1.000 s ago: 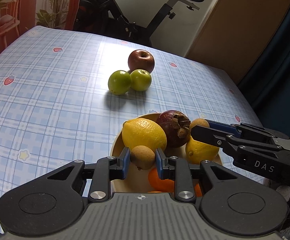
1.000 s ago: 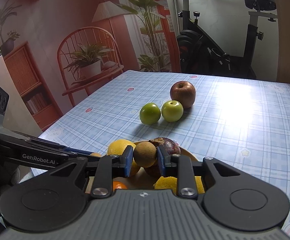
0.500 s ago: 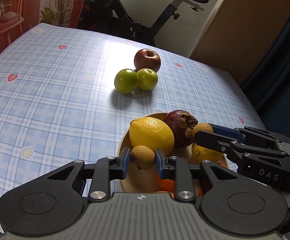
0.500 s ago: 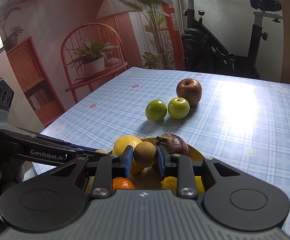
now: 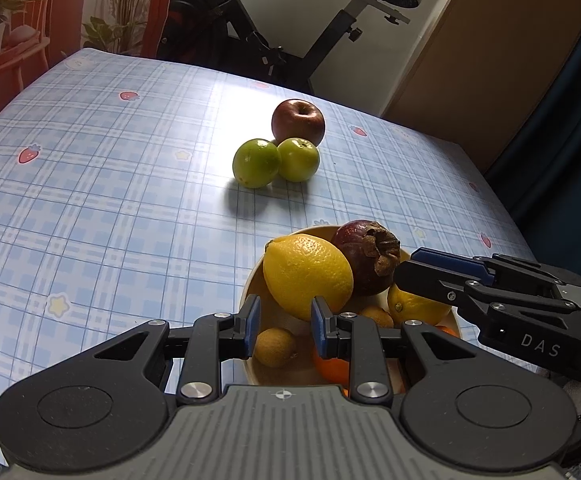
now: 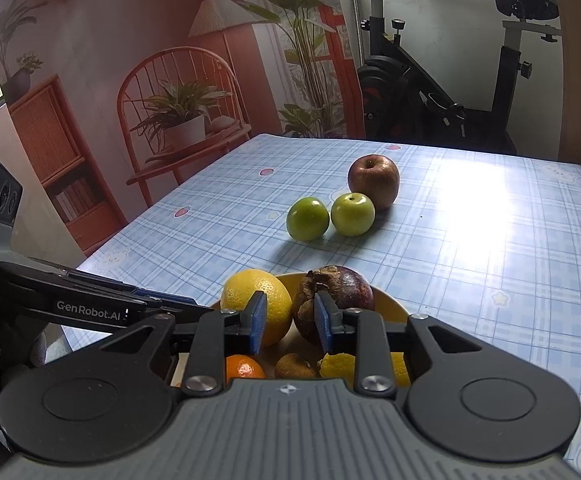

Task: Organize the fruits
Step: 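Carry the brown fruit with the right tool onto the plate and release, then move the right tool to a green apple while the left tool approaches the other green apple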

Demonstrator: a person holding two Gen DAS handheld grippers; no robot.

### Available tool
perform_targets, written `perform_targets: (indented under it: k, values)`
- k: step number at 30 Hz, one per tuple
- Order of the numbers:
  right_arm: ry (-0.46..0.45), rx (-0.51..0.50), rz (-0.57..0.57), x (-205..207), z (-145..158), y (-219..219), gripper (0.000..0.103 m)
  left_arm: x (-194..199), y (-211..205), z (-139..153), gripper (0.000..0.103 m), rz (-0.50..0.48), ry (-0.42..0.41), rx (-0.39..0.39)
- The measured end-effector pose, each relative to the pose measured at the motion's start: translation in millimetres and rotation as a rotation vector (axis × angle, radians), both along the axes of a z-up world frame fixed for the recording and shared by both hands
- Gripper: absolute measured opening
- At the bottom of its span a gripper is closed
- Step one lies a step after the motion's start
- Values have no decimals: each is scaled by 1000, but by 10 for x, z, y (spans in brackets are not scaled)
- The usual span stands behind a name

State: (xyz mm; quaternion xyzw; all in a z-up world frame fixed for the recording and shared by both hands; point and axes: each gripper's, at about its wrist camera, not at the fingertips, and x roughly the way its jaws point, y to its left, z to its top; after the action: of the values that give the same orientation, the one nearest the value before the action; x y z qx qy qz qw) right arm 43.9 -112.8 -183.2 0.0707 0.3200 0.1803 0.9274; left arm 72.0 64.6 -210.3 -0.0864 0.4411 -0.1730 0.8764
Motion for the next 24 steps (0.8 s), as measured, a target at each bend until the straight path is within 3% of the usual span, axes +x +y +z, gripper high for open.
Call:
perform_targets:
  k: [24]
  values:
    - [-24, 16, -55, -9, 68, -214, 29, 113, 118, 125, 29, 50, -24, -7]
